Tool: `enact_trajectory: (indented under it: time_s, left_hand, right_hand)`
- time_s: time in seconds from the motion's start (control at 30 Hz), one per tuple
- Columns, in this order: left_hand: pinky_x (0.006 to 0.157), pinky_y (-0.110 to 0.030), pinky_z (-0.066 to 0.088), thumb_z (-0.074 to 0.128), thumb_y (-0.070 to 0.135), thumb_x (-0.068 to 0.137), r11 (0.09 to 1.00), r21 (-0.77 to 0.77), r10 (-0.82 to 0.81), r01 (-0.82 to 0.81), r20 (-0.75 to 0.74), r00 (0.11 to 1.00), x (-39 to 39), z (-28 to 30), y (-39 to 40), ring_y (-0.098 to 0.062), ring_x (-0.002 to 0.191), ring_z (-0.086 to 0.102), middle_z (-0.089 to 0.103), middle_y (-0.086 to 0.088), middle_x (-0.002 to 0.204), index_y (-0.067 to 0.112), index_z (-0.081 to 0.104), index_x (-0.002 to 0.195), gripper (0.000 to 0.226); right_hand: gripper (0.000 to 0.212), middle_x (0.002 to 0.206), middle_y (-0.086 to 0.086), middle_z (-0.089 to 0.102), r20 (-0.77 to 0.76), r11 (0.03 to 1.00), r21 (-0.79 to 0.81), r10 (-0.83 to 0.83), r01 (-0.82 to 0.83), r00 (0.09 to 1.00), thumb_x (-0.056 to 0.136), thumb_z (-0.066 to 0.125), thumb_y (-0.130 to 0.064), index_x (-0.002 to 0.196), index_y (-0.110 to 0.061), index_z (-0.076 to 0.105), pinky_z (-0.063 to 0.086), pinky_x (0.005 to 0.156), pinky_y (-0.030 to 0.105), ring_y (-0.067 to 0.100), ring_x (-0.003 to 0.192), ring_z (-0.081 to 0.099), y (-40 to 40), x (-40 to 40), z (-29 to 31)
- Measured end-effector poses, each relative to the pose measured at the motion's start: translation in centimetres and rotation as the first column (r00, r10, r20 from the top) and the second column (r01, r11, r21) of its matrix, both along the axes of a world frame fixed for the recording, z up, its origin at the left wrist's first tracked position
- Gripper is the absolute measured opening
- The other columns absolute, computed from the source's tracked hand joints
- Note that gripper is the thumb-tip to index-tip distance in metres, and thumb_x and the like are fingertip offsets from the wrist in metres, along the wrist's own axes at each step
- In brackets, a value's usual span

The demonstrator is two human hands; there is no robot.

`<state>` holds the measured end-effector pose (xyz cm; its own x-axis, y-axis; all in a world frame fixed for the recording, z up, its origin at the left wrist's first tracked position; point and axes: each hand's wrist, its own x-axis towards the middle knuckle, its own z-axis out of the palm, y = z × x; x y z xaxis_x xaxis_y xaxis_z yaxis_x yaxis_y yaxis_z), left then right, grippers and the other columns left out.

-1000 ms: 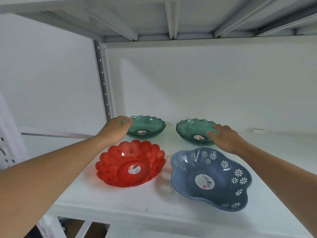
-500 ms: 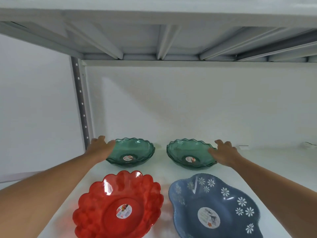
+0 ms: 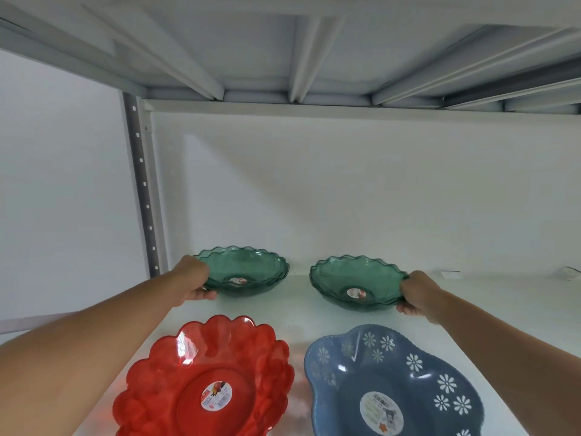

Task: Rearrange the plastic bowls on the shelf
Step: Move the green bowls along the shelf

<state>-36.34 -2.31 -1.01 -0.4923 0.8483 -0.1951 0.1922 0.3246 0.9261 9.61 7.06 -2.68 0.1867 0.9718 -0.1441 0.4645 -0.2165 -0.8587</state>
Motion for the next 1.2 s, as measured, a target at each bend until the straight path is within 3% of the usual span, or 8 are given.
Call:
enact_trajectory:
  time_s: [0.13,0.27,0.43,0.6,0.73,0.93,1.07,1.2]
  left_hand:
    - [0.061,-0.036,0.068,0.046,0.000,0.104,0.998,0.043,-0.054,0.053,0.016,0.998,2.1,1.1,1.2,-0.031,0.063,0.075,0.079,-0.023,0.105,0.000,0.072,0.119,0.030]
    - [0.061,-0.036,0.068,0.046,0.002,0.103,0.989,0.074,-0.129,0.128,0.007,0.992,6.3,1.8,1.3,-0.030,0.061,0.076,0.080,-0.021,0.104,0.003,0.074,0.113,0.030]
    - [0.060,-0.034,0.068,0.046,0.004,0.105,0.982,0.066,-0.177,0.177,0.001,0.984,13.6,2.6,0.1,-0.033,0.067,0.075,0.079,-0.022,0.109,0.002,0.073,0.116,0.029]
    - [0.052,-0.029,0.065,0.044,0.004,0.107,0.987,0.107,-0.121,0.121,-0.001,0.993,21.8,4.0,-1.2,-0.030,0.064,0.075,0.079,-0.019,0.103,0.005,0.072,0.109,0.028]
    - [0.052,-0.030,0.065,0.041,0.002,0.107,0.989,0.134,-0.063,0.056,0.047,0.997,28.1,4.9,-1.3,-0.027,0.055,0.075,0.078,-0.020,0.099,0.003,0.071,0.106,0.029]
    - [0.050,-0.030,0.064,0.039,0.004,0.108,0.992,0.116,-0.052,0.046,0.051,0.997,35.0,4.8,-0.7,-0.032,0.067,0.076,0.078,-0.020,0.105,0.003,0.069,0.118,0.032]
    - [0.055,-0.033,0.067,0.038,0.001,0.108,0.992,0.109,-0.062,0.057,0.045,0.997,37.5,4.5,0.5,-0.035,0.074,0.076,0.076,-0.022,0.110,0.001,0.066,0.125,0.033]
    - [0.054,-0.034,0.066,0.038,0.000,0.107,0.990,0.116,-0.082,0.075,0.061,0.995,39.3,4.1,2.2,-0.034,0.070,0.075,0.075,-0.022,0.110,0.001,0.065,0.126,0.033]
  right_hand:
    - [0.031,0.097,0.030,0.067,0.031,0.992,0.060,-0.117,0.115,0.993,0.098,0.032,0.002,0.108,0.011,0.060,0.055,0.043,0.029,0.027,0.051,0.062,-0.4,2.5,0.9]
    - [0.029,0.094,0.025,0.066,-0.005,0.980,0.072,-0.187,0.187,0.982,0.097,0.032,0.000,0.105,0.004,0.059,0.059,0.054,0.036,0.029,0.054,0.064,-1.6,6.6,1.1]
    - [0.026,0.096,0.024,0.064,-0.058,0.977,0.096,-0.187,0.192,0.981,0.097,0.034,0.000,0.106,0.004,0.058,0.054,0.039,0.026,0.029,0.056,0.063,-2.9,12.8,1.8]
    - [0.030,0.083,0.020,0.063,-0.086,0.981,0.119,-0.141,0.151,0.986,0.097,0.033,0.001,0.111,0.006,0.059,0.051,0.034,0.023,0.027,0.053,0.061,-4.6,20.2,3.1]
    - [0.037,0.079,0.019,0.064,-0.119,0.982,0.126,-0.126,0.141,0.985,0.097,0.032,-0.002,0.119,0.010,0.060,0.056,0.044,0.027,0.027,0.053,0.061,-5.2,26.6,3.9]
    - [0.036,0.078,0.018,0.065,-0.140,0.982,0.090,-0.154,0.168,0.978,0.100,0.032,-0.003,0.118,0.008,0.062,0.054,0.037,0.024,0.026,0.053,0.061,-5.2,32.6,4.5]
    - [0.036,0.098,0.024,0.067,-0.079,0.980,0.126,-0.148,0.157,0.986,0.096,0.033,0.000,0.120,0.009,0.059,0.055,0.040,0.025,0.028,0.057,0.062,-5.0,34.5,4.2]
    - [0.036,0.088,0.020,0.065,-0.106,0.975,0.101,-0.189,0.200,0.976,0.096,0.032,0.000,0.119,0.007,0.060,0.055,0.039,0.025,0.027,0.056,0.061,-4.8,36.1,3.6]
